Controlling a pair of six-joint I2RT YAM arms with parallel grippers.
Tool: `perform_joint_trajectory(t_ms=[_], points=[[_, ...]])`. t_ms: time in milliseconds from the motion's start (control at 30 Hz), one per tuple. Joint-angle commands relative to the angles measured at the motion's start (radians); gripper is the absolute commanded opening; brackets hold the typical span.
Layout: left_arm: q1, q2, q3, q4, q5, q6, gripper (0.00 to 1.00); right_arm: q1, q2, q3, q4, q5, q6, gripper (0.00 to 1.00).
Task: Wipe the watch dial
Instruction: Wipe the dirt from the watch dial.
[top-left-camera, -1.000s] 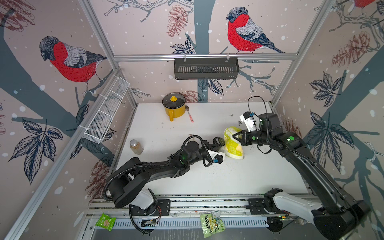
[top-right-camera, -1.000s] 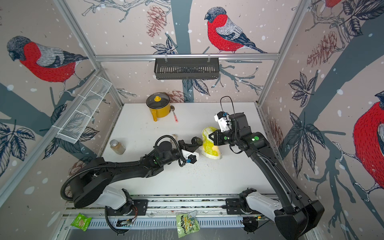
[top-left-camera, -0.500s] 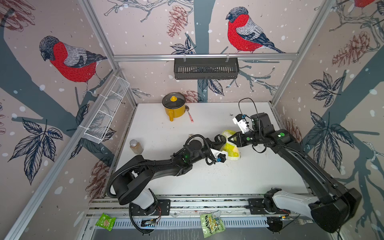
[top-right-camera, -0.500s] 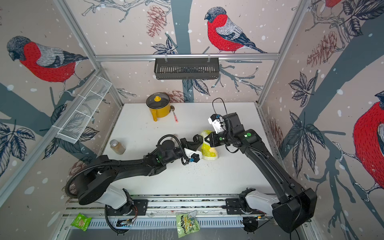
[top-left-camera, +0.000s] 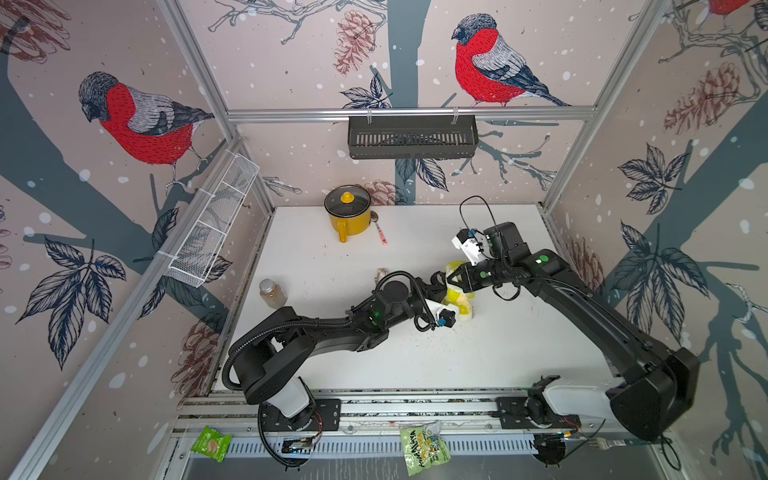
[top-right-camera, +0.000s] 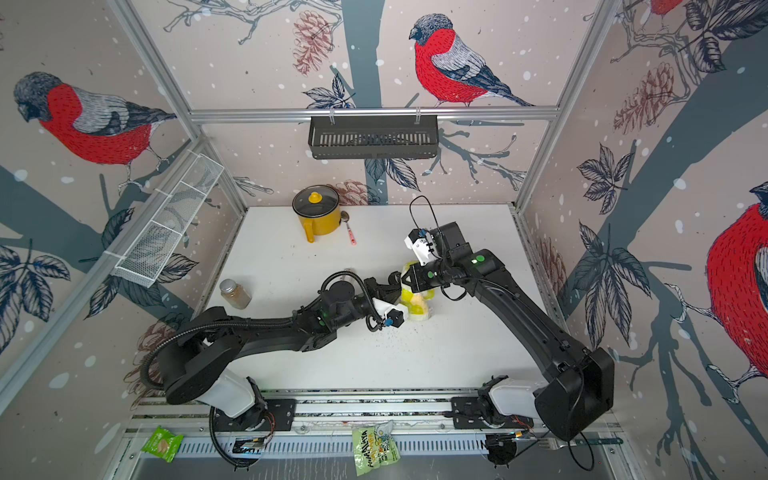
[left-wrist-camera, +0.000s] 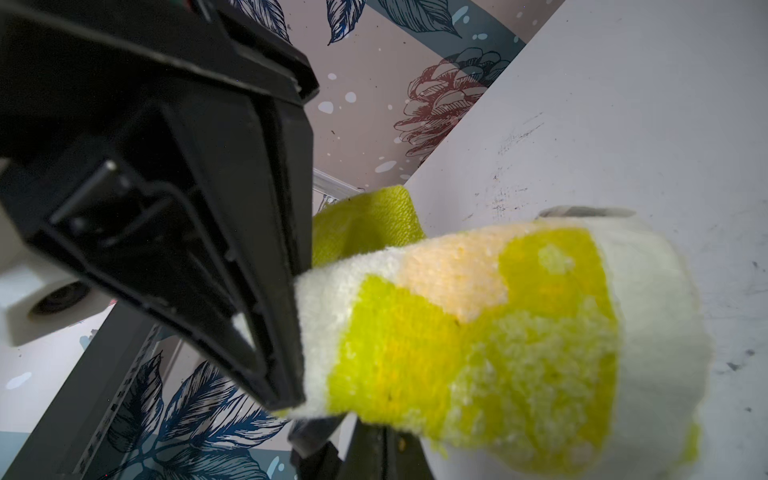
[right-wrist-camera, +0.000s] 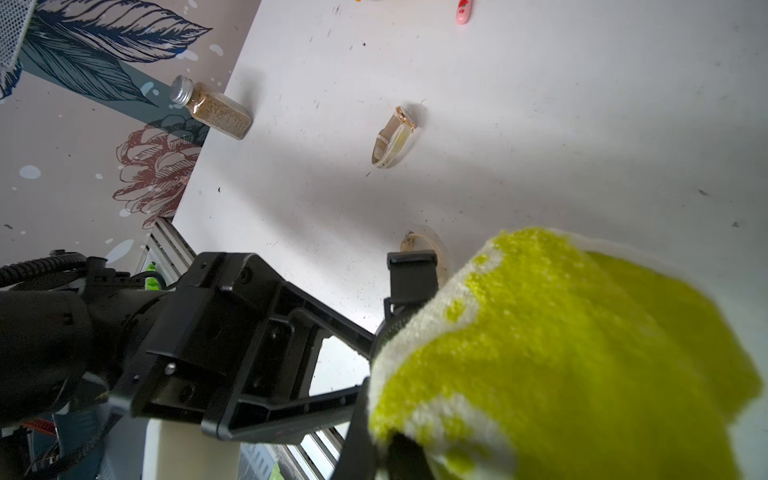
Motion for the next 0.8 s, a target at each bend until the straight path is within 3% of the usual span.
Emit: perform_joint_trajectory(t_ms=[0, 767], points=[[-0.002, -0.005, 0.007, 0.130, 0.005, 0.023, 0.00, 0.008, 0.009, 0.005, -0.024, 0.021, -0.014, 0.04], [-0.003, -0.082, -0.030, 0.168, -0.031, 0.042, 0.00, -0.041, 0.038, -0.074, 0.013, 0.023, -0.018, 0.04]])
